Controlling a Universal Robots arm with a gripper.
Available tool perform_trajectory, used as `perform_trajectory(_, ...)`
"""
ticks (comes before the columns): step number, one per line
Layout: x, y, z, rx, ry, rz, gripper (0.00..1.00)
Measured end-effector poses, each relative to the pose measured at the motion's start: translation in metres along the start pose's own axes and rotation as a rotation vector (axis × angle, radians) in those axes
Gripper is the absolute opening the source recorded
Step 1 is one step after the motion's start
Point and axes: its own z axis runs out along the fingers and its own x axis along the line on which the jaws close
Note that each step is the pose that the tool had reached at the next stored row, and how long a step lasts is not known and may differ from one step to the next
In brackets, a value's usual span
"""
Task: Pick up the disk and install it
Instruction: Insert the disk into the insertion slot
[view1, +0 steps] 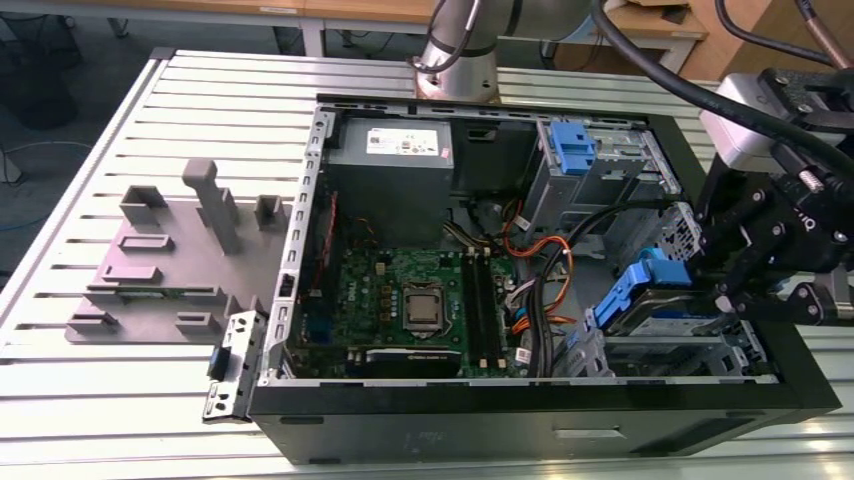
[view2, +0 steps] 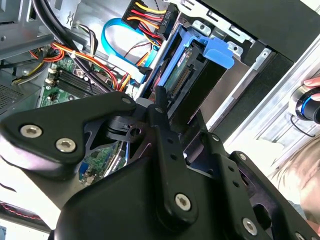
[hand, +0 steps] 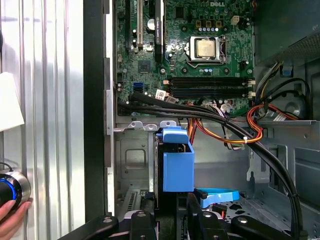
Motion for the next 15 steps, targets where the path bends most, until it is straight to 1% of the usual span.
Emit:
perform_trajectory(6,0.0002,-0.0001,0.0034,0.0000,0.0000,0.000,0.35)
perform_trajectory(15,0.0006,-0.0002,0.0122,0.0000,0.0001,0.000,0.35)
